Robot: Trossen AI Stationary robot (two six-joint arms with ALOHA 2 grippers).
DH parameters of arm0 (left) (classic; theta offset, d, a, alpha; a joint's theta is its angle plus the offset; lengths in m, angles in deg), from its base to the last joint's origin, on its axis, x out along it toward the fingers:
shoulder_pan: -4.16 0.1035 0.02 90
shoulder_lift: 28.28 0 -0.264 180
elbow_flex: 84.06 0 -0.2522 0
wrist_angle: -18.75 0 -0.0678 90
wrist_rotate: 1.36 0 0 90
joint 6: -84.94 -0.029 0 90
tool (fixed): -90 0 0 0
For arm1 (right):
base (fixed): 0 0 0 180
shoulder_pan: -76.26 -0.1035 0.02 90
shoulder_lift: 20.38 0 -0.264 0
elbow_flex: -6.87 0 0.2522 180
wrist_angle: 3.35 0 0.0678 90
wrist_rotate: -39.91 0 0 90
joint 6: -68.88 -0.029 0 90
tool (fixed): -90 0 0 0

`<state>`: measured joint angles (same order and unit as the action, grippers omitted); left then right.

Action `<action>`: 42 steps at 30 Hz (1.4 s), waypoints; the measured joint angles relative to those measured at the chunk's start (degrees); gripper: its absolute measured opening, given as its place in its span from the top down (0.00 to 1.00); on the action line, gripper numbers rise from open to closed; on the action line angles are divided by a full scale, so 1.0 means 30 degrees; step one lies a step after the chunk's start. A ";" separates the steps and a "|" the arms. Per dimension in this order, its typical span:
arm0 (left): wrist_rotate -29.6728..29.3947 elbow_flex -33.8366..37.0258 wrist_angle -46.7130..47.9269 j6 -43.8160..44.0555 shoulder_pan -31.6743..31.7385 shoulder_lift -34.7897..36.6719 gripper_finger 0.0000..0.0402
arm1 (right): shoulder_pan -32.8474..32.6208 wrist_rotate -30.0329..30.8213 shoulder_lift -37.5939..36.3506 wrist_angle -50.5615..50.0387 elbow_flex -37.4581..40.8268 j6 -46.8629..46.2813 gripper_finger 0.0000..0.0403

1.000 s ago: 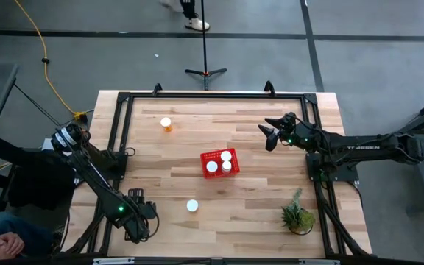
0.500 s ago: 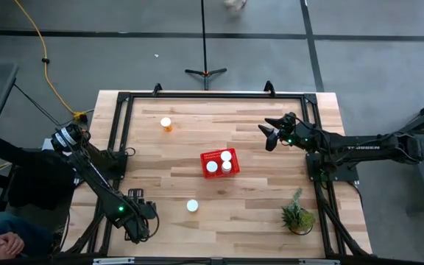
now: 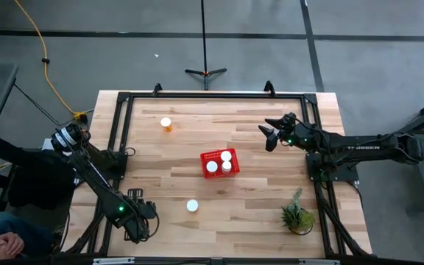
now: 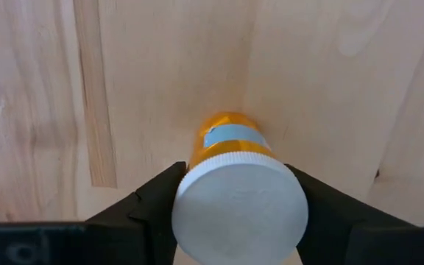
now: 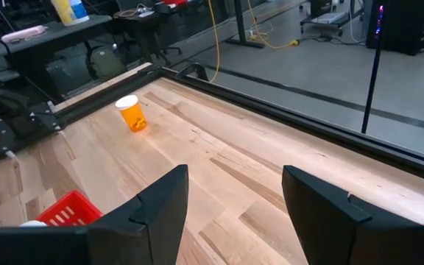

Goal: Pick and place pill bottles into a basket
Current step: Put the orange medicine bottle into the bin

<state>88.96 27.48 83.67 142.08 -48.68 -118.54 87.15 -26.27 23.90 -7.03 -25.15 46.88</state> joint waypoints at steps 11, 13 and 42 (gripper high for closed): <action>0.2036 0.0000 0.0004 -0.1427 0.1713 0.0073 0.36 | 0.0004 -0.0072 -0.0001 0.0002 0.0000 -0.0468 0.48; 0.2406 -0.0003 0.0004 -0.2017 0.2356 0.0073 0.37 | 0.0000 -0.0190 0.0005 0.0002 0.0000 -0.0488 0.48; 0.1029 -0.4567 0.5351 -1.1876 1.0266 0.0073 0.39 | 0.0007 -0.0540 -0.0002 -0.0581 0.0000 -0.1158 0.48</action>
<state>92.05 13.78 99.73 106.45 -17.88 -118.32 87.18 -27.90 23.89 -8.77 -25.15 43.40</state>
